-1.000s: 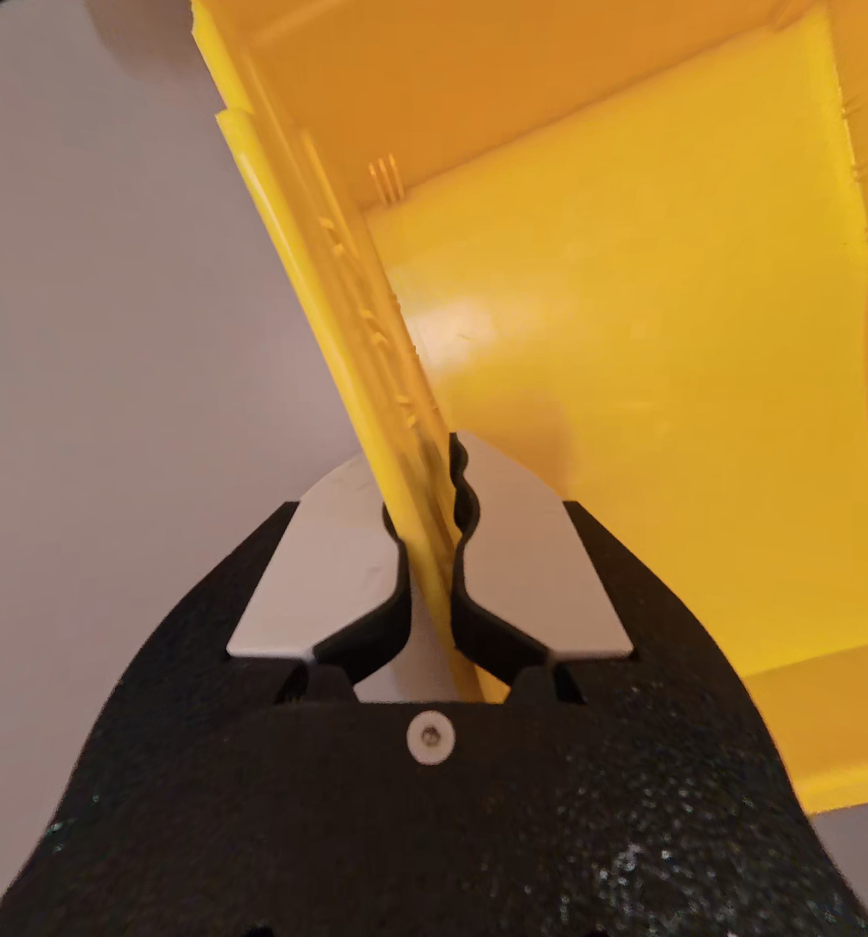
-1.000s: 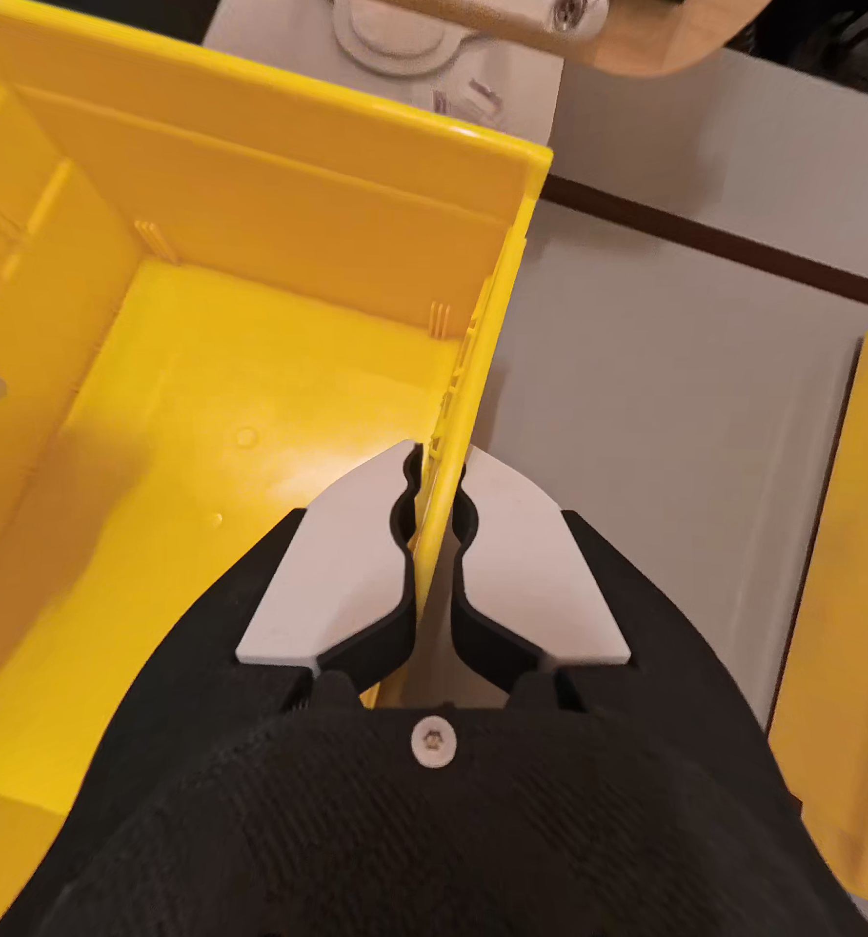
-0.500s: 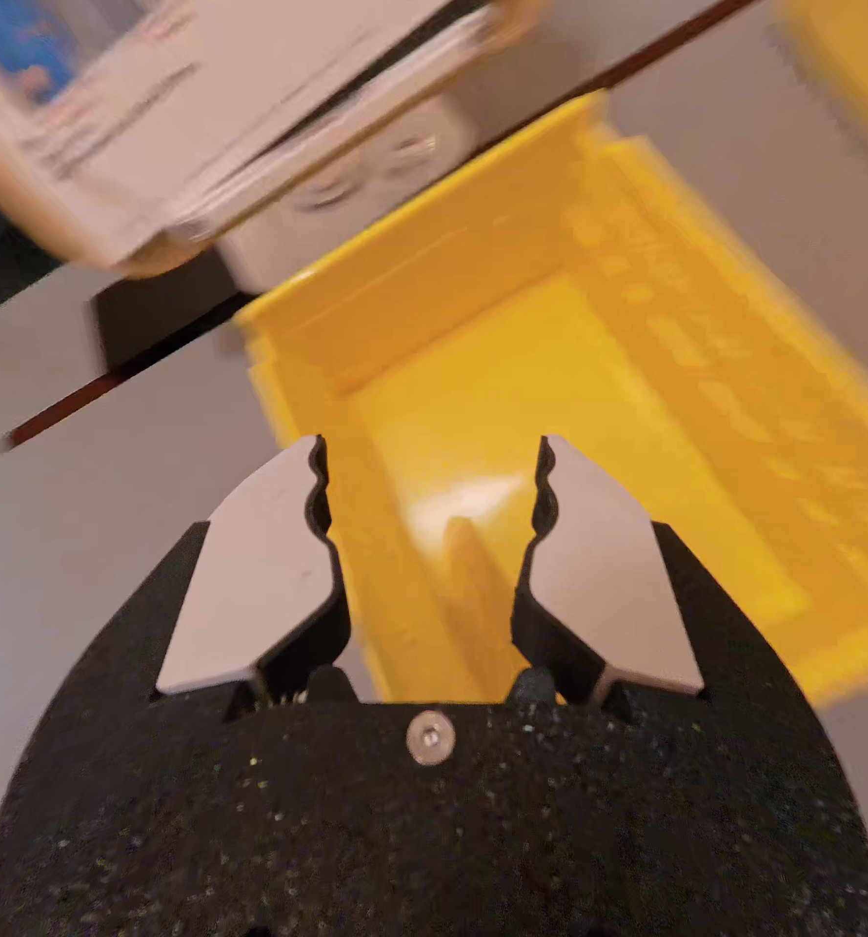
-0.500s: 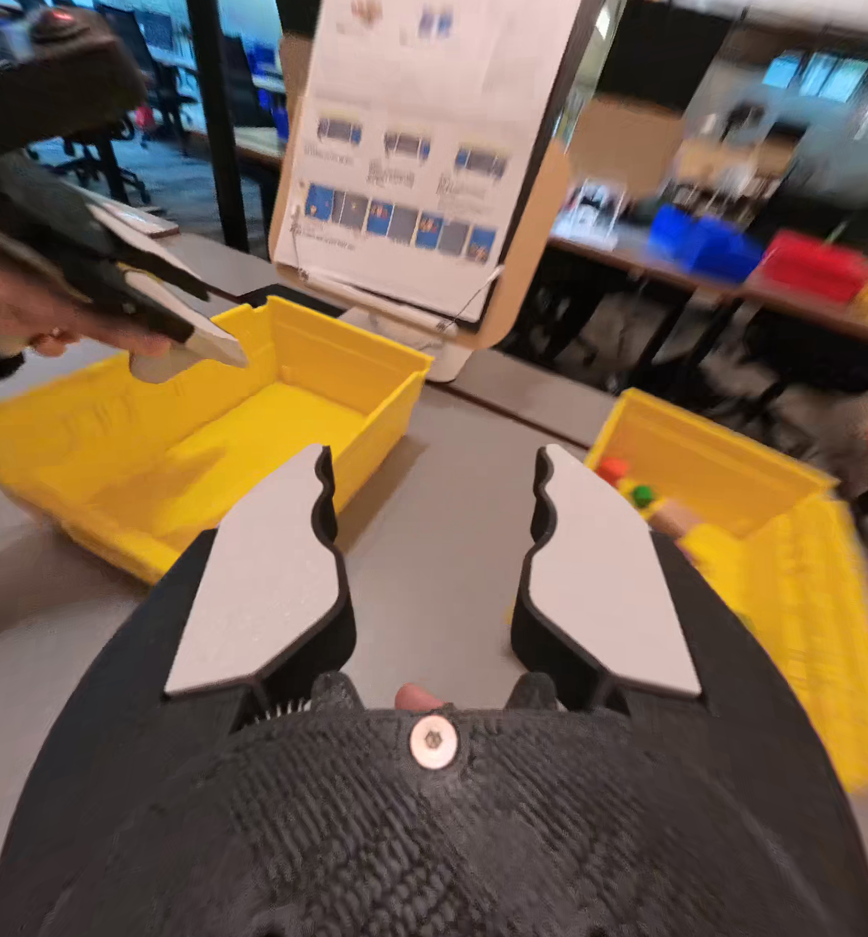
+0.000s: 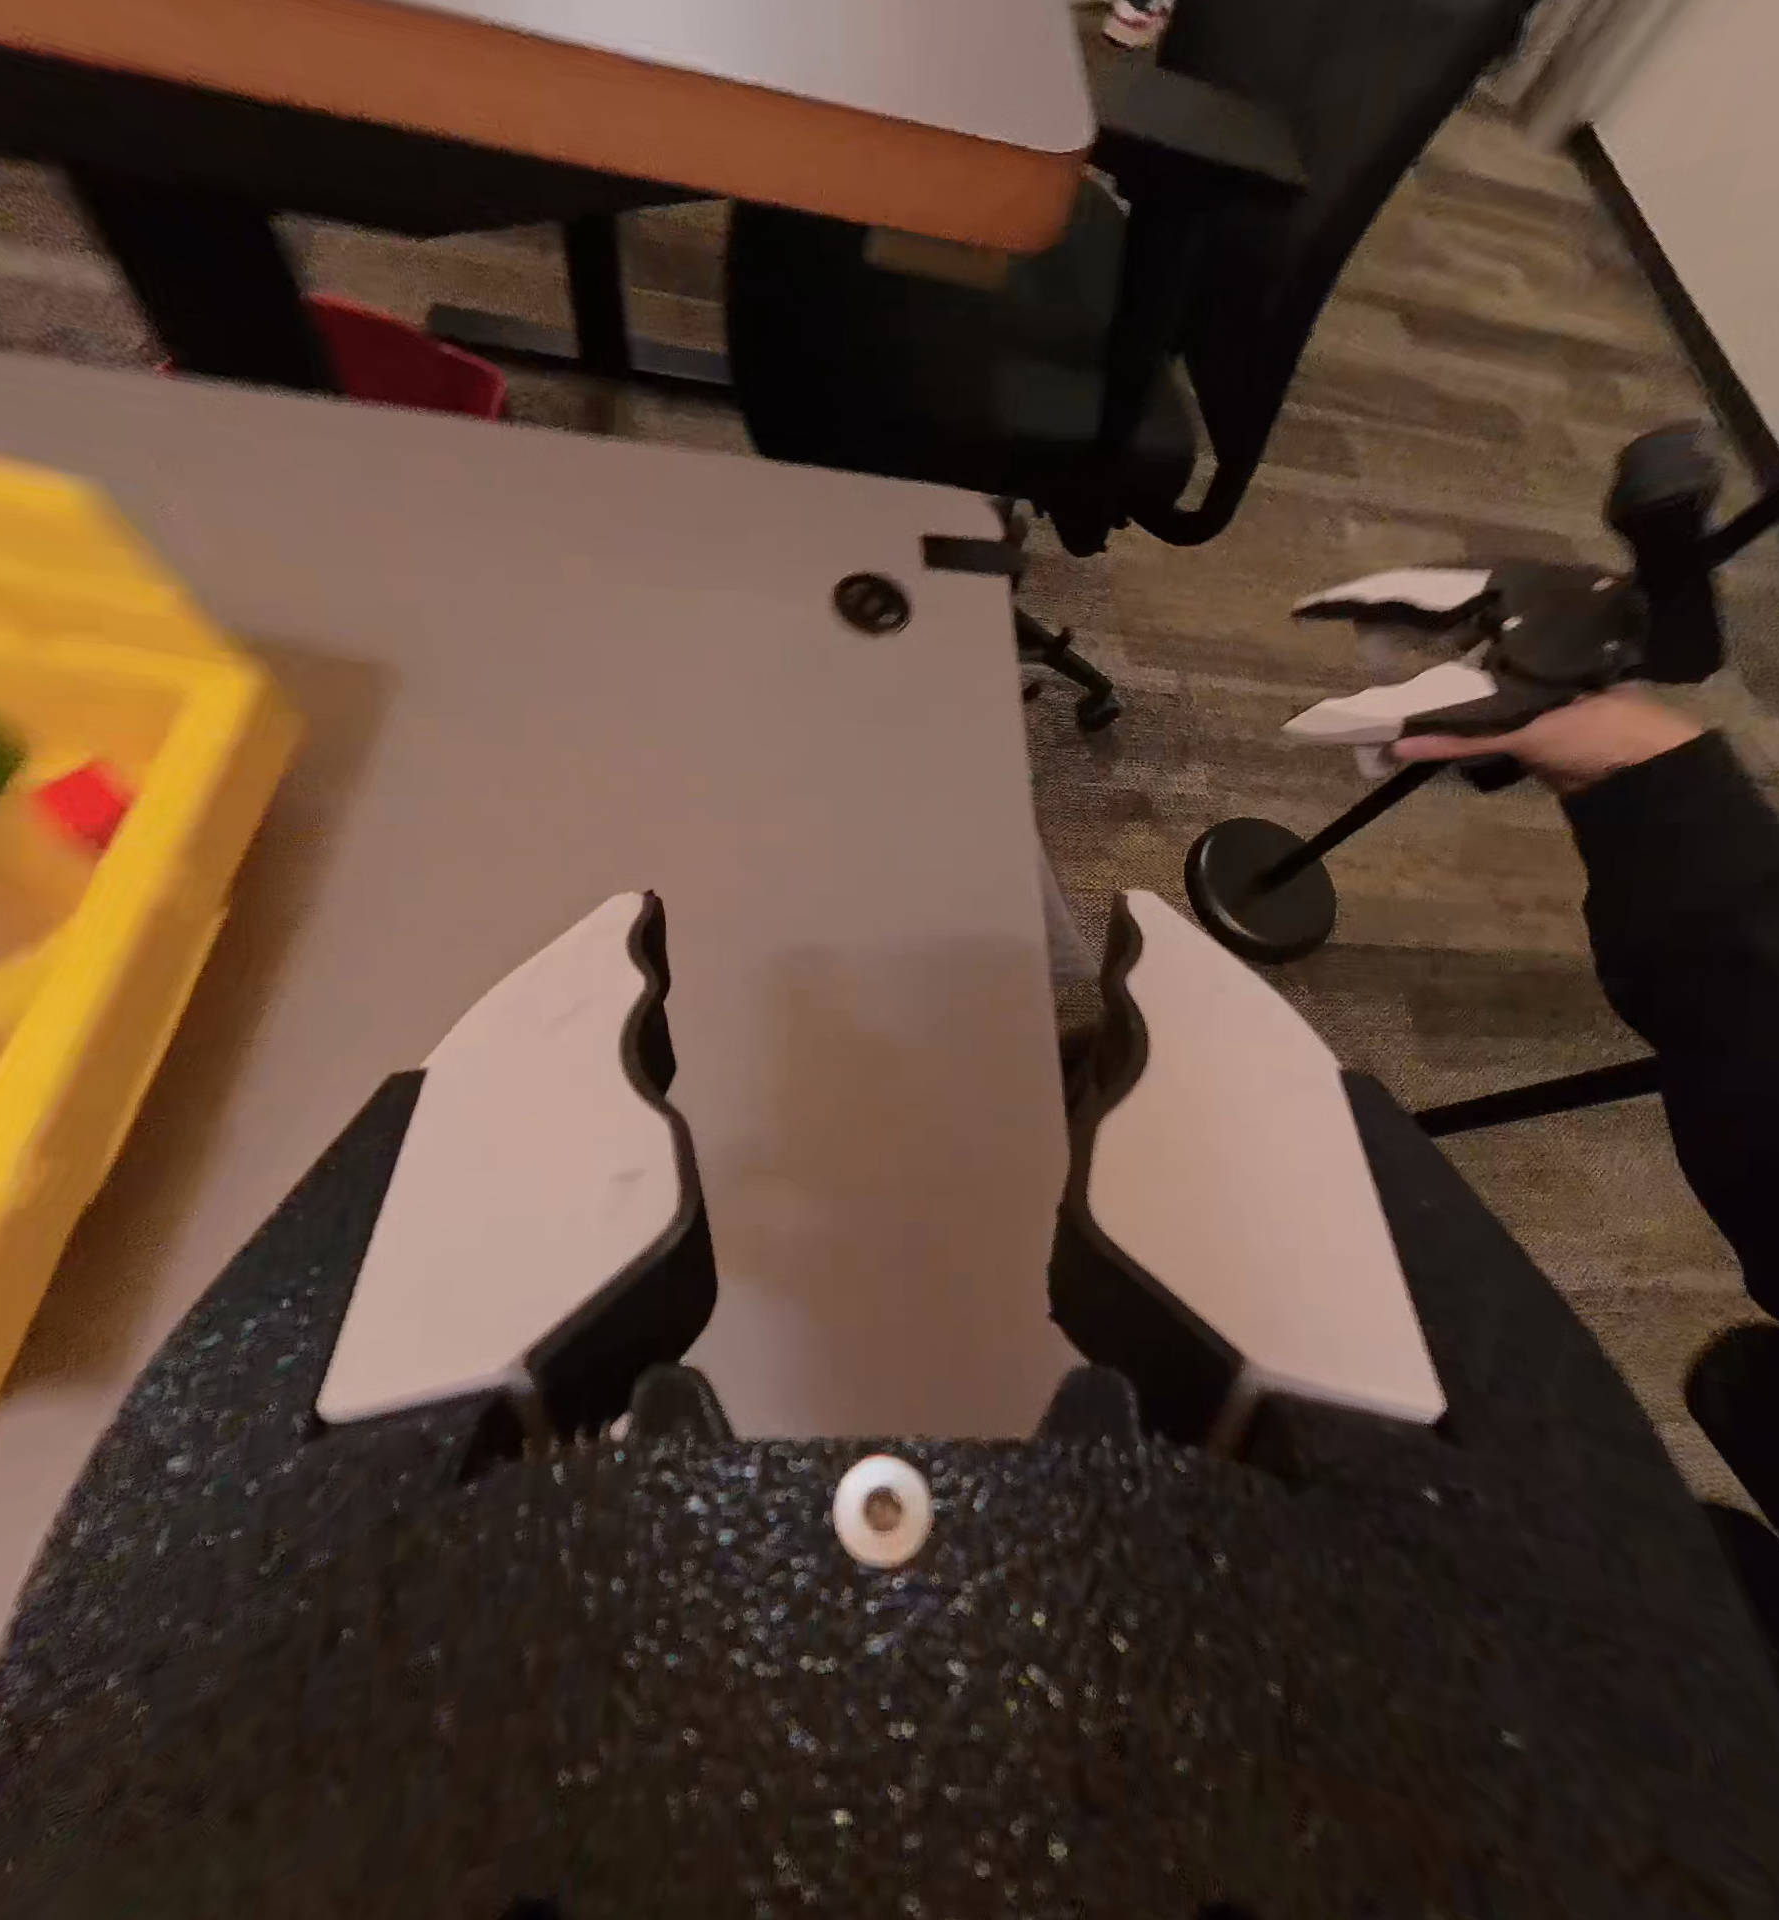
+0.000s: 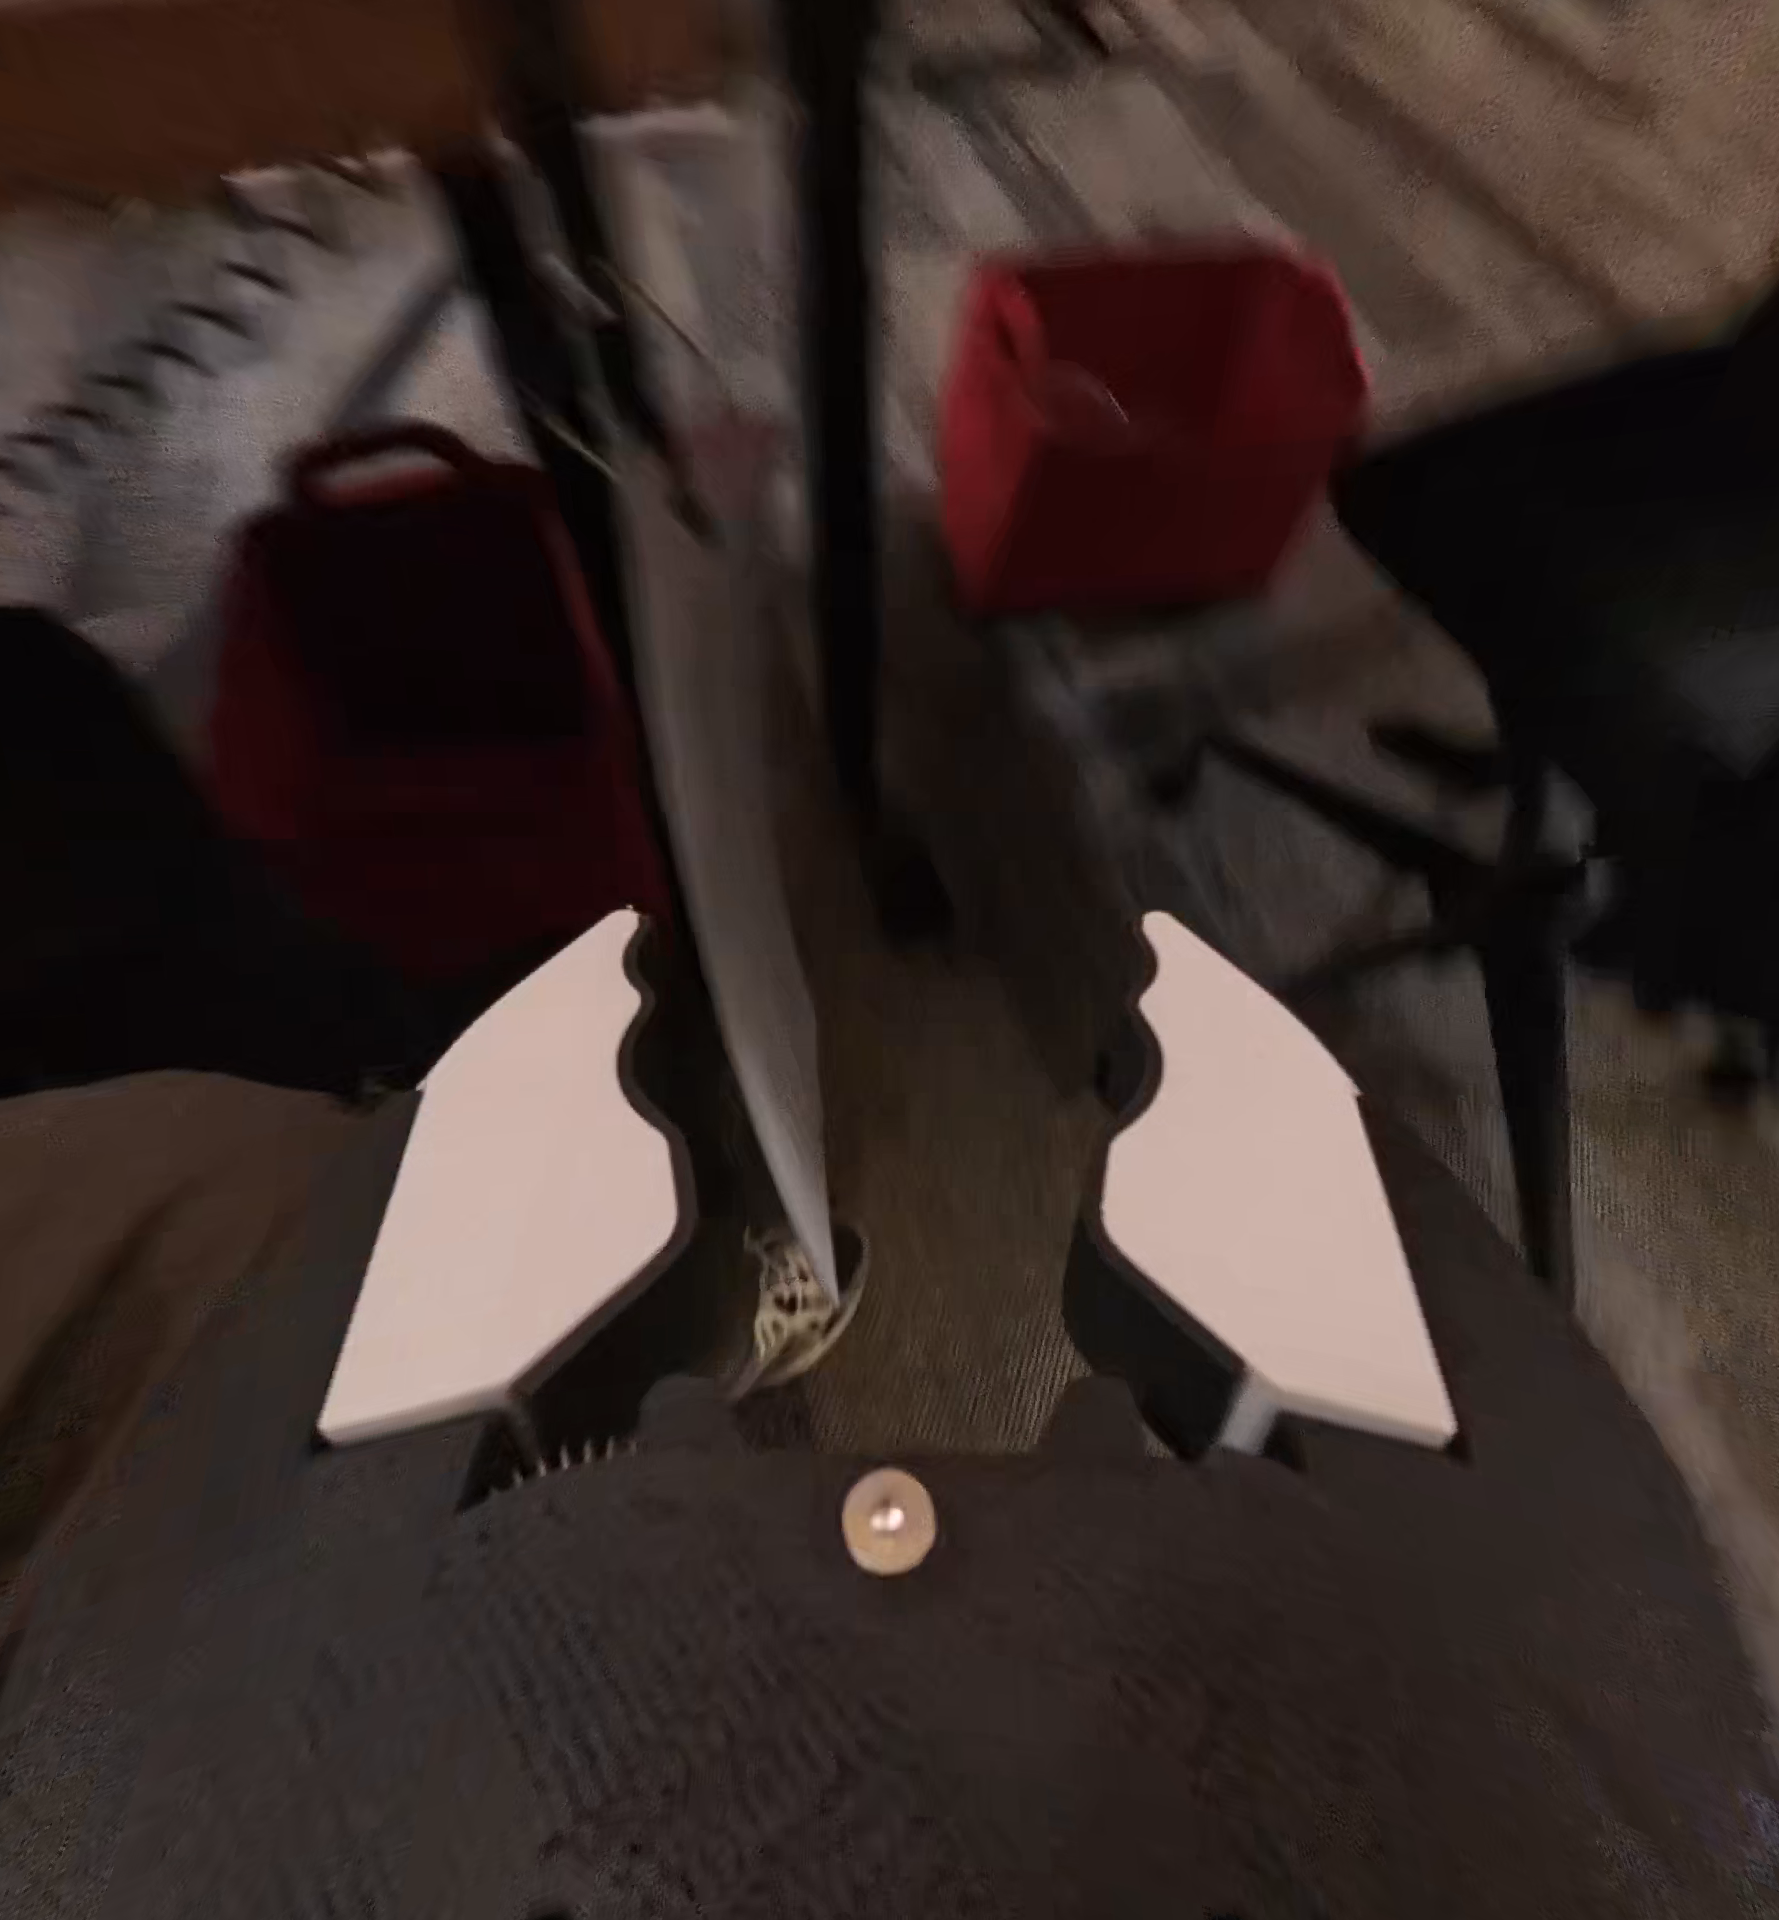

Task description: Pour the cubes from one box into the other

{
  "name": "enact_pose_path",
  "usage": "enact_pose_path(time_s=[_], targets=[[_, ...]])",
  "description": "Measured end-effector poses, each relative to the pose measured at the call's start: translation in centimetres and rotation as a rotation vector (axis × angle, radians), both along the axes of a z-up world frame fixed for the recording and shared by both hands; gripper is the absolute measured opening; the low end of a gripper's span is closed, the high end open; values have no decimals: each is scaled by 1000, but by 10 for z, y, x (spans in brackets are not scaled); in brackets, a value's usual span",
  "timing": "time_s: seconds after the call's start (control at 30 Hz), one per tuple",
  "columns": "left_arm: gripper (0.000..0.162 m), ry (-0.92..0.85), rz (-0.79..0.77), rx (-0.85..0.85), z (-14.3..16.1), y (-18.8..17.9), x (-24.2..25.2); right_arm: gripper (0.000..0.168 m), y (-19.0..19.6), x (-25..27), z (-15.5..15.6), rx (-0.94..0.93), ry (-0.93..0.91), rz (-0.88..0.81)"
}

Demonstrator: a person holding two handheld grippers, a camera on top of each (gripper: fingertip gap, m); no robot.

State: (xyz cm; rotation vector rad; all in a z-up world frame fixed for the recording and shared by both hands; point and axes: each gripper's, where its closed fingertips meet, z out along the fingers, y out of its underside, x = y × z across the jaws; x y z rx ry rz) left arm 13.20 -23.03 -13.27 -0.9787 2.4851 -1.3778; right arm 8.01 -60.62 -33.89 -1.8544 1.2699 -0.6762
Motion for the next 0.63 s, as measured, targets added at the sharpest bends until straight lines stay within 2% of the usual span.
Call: enact_pose_path(time_s=[0.1, 0.17, 0.23, 0.3, 0.43, 0.53, 0.63], targets=[[78, 14, -165, 11, -14, -91, 4, 84, -79, -21, -93, 45, 101, -260], [77, 26, -289, 4, -26, -152, -2, 84, -117, -28, -141, 46, 106, -371], [75, 15, -412, -20, -41, -207, -10, 84, -145, -26, -185, 27, 120, -420], [71, 8, -465, -60, -57, -248, -14, 88, -170, -18, -230, 32, 156, -455], [72, 86, -522, -170, -85, -302, -7, 90, -216, 10, -316, -6, 212, -462], [72, 109, -557, -272, -83, -322, 19, 89, -251, 33, -387, -37, 297, -468], [71, 138, -572, -383, -79, -331, 40, 85, -286, 56, -451, 13, 378, -599]])
